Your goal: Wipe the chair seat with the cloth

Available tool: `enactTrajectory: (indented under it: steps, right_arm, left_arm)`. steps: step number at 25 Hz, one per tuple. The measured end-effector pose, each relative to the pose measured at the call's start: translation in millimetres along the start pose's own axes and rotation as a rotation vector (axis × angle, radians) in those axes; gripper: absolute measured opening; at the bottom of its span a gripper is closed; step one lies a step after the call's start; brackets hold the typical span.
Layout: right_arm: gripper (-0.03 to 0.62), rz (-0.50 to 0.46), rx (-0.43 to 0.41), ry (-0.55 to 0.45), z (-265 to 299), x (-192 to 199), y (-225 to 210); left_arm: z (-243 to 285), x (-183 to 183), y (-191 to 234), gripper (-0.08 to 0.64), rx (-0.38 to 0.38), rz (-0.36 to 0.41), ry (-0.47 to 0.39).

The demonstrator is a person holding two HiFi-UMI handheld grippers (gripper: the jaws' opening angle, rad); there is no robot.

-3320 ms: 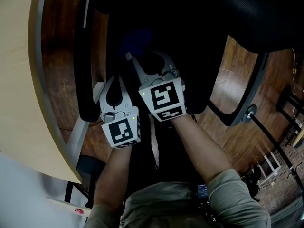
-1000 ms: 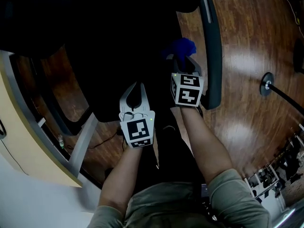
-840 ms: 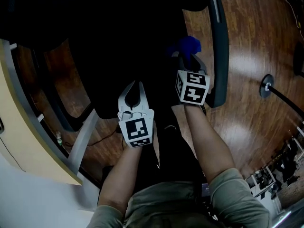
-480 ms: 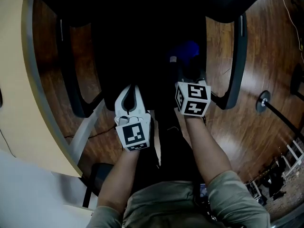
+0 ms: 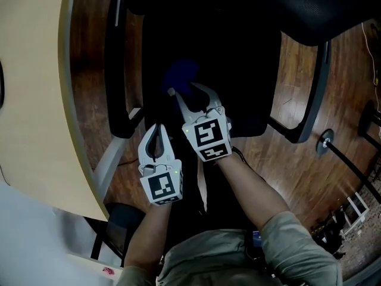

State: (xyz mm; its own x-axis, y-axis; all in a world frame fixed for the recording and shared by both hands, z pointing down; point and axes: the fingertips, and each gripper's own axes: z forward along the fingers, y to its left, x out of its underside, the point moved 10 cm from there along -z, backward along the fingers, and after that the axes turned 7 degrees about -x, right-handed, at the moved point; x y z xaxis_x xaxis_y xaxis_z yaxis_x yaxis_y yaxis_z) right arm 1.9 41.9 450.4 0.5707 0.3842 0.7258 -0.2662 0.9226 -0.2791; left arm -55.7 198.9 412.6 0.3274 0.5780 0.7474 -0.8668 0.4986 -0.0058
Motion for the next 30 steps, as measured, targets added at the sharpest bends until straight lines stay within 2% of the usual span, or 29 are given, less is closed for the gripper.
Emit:
enactTrajectory:
  steps: [5, 12, 16, 20, 30]
  right_arm:
    - [0.098, -0.066, -0.073, 0.031, 34, -3, 33]
    - [0.098, -0.032, -0.089, 0.066, 76, 17, 44]
    - [0.098, -0.024, -0.082, 0.067, 81, 22, 41]
    - [0.098, -0.007, -0.052, 0.056, 69, 25, 28]
    - [0.097, 0.083, 0.103, 0.037, 4, 40, -28]
  left_arm:
    - [-1, 10, 20, 0.005, 0.005, -0.019, 0.004]
    - [13, 26, 28, 0.005, 0.052, 0.024, 0.025]
    - [19, 33, 30, 0.005, 0.039, 0.025, 0.045]
    - [21, 35, 22, 0.005, 0.036, 0.03, 0.044]
    - [32, 9, -38, 0.005, 0.154, 0.108, 0.019]
